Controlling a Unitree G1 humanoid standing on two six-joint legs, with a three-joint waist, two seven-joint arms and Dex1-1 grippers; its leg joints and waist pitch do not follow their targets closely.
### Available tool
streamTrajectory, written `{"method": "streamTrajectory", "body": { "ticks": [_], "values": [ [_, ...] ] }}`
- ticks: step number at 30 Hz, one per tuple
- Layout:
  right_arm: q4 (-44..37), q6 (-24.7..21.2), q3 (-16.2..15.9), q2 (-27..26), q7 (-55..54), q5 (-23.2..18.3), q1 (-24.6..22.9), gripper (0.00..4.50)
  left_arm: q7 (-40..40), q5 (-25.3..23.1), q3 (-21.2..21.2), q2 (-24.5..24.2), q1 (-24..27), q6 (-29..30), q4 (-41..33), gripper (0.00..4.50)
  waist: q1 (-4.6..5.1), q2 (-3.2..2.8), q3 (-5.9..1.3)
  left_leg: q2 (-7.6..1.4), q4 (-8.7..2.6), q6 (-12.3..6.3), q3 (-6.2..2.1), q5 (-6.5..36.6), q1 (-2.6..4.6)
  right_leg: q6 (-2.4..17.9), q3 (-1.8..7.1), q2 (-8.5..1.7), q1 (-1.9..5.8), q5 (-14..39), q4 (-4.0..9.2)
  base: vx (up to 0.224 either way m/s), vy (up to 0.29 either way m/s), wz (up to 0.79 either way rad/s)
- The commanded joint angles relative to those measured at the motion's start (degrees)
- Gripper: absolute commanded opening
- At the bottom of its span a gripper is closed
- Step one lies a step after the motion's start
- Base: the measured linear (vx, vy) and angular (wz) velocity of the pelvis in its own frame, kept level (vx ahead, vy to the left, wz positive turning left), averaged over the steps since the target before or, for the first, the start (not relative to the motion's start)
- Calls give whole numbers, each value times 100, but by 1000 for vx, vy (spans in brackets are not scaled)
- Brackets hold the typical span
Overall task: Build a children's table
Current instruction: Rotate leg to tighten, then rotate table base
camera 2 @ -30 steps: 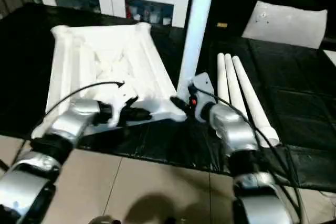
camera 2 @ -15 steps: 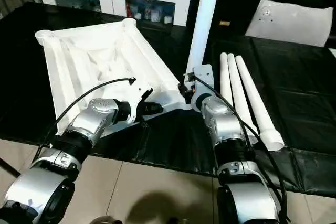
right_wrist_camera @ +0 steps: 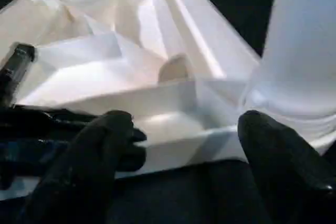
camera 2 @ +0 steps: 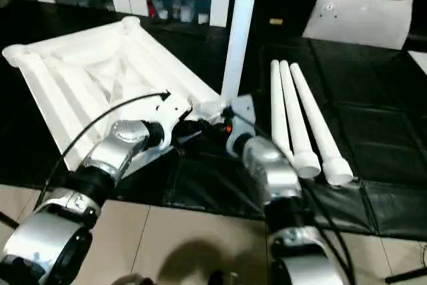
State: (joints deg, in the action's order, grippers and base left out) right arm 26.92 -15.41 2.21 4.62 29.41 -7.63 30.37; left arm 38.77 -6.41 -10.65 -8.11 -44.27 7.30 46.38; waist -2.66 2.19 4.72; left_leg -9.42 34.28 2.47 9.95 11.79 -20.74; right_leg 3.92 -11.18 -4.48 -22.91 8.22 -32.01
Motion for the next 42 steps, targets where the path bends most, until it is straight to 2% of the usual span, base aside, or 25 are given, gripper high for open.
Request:
{"method": "streamTrajectory", "body": {
  "ticks": [1,3,5,7,10,12,16,20,21,23,24,26,27,28,29,30,31,32,34,35,36,38,39,41,42],
  "values": [
    [-382,-136,249,297,156,-208,-186,402,87,4,13,-215,1,-437,56,0,-45,11,-515,-513,-322,-845,-205,-28,10,615,582,-707,446,887,257,0,0,0],
    [-598,-268,326,358,201,-356,-267,411,152,2,18,-250,3,-596,98,0,-46,23,-510,-516,-318,-870,-192,8,11,571,576,-695,433,965,272,0,0,0],
    [-935,-314,413,405,137,-453,-397,431,246,-13,9,-303,-6,-837,178,0,-47,21,-478,-463,-328,-708,-175,330,8,295,534,-681,443,1726,407,0,0,0],
    [-1250,-417,445,451,88,-481,-511,443,206,17,80,-315,-70,-929,314,0,-44,8,-476,-451,-335,-600,-172,451,29,147,513,-655,425,2039,462,0,0,0],
    [-1626,-493,518,475,-34,-495,-640,450,260,77,128,-342,-145,-1000,434,44,-37,7,-473,-467,-350,-516,-187,554,45,57,508,-648,404,2146,490,0,0,0],
    [-1778,-527,546,488,-73,-551,-693,450,262,134,158,-341,-174,-1053,484,58,-45,-6,-497,-490,-348,-508,-201,525,55,99,512,-655,401,2028,466,0,0,0],
    [-2432,-613,758,381,-455,-720,-920,450,345,890,744,-121,-190,-1131,234,90,-111,25,-559,-548,-338,-475,-199,353,62,366,544,-705,399,1564,363,0,0,0],
    [-2742,-785,667,307,-526,-707,-1102,450,328,1170,950,-86,-27,-995,-199,126,-146,20,-549,-528,-335,-501,-180,287,41,421,554,-715,411,1440,342,0,0,0],
    [-2881,-948,572,286,-528,-707,-1186,450,257,1220,1011,-124,75,-882,-433,136,-166,-12,-552,-545,-342,-493,-190,266,46,447,552,-707,419,1415,329,0,0,0],
    [-3054,-1071,358,306,-512,-656,-1305,450,-28,1145,1080,-264,244,-723,-814,152,-156,-3,-545,-558,-345,-463,-196,313,34,407,549,-703,427,1420,330,0,0,0],
    [-3238,-1087,64,386,-419,-565,-1452,450,-405,972,1177,-484,475,-399,-1307,161,-150,0,-548,-557,-344,-436,-193,338,37,386,549,-700,420,1436,319,0,0,0],
    [-3330,-1136,-48,416,-366,-564,-1520,450,-554,885,1214,-583,585,-267,-1532,171,-115,22,-520,-502,-344,-413,-172,493,24,222,529,-674,425,1763,387,0,0,0],
    [-3467,-1249,-219,391,-355,-552,-1644,450,-764,841,1431,-783,915,134,-2200,171,-100,50,-503,-473,-345,-370,-162,524,24,41,514,-670,421,2141,447,0,0,0],
    [-3512,-1270,-343,365,-352,-509,-1709,450,-871,817,1624,-921,1164,362,-2687,171,-96,44,-511,-510,-341,-309,-171,537,40,26,521,-689,420,2166,413,0,0,0],
    [-3527,-1269,-410,352,-349,-479,-1738,450,-922,798,1727,-995,1294,468,-2939,171,-70,9,-482,-517,-355,-305,-172,590,55,-3,508,-654,369,2277,458,0,0,0],
    [-3527,-1269,-410,352,-349,-479,-1738,450,-922,798,1727,-995,1294,468,-2939,171,-63,2,-484,-519,-353,-288,-180,653,77,-18,507,-651,360,2315,466,0,0,0],
    [-3540,-1270,-455,347,-353,-437,-1764,450,-963,813,1806,-1038,1401,598,-3151,171,-68,47,-476,-489,-348,-300,-168,714,89,-106,498,-626,350,2423,510,0,0,0],
    [-3540,-1270,-455,347,-353,-437,-1764,450,-963,813,1806,-1038,1401,598,-3151,171,-98,21,-485,-515,-352,-268,-183,730,114,-83,503,-648,352,2417,484,0,0,0],
    [-3517,-1333,-607,351,-426,-362,-1789,450,-1145,638,2042,-1381,1926,1256,-3980,171,-105,6,-435,-566,-401,-184,-214,971,131,-107,492,-644,331,2589,519,0,0,0],
    [-3444,-1335,-722,346,-476,-274,-1770,450,-1271,325,2312,-1683,2412,1787,-4567,171,-68,-4,-450,-629,-423,-17,-259,1114,138,-41,509,-691,355,2502,429,0,0,0],
    [-3416,-1339,-789,353,-504,-228,-1757,450,-1374,172,2435,-1851,2684,2124,-4908,171,-17,8,-400,-601,-461,-32,-260,1177,76,-91,503,-656,368,2610,475,0,0,0],
    [-3364,-1348,-882,367,-537,-147,-1729,450,-1618,-75,2693,-1965,3002,2560,-5239,171,58,31,-416,-520,-400,46,-230,1447,174,-225,495,-643,324,2949,541,0,0,0],
    [-3364,-1348,-882,367,-537,-147,-1729,450,-1618,-75,2693,-1965,3002,2560,-5239,171,66,31,-405,-464,-382,-10,-223,1370,152,-279,488,-647,342,3066,599,0,0,0],
    [-3319,-1366,-925,366,-572,-97,-1707,450,-1784,-248,2807,-2033,3197,2801,-5392,171,33,-3,-369,-493,-381,-64,-239,1623,265,-314,430,-613,273,3216,681,0,0,0],
    [-3273,-1379,-917,337,-628,-80,-1691,450,-1951,-476,2858,-2064,3404,2912,-5392,171,38,-2,-364,-514,-396,-43,-268,1740,260,-299,406,-614,291,3199,669,0,0,0]
  ]
}}
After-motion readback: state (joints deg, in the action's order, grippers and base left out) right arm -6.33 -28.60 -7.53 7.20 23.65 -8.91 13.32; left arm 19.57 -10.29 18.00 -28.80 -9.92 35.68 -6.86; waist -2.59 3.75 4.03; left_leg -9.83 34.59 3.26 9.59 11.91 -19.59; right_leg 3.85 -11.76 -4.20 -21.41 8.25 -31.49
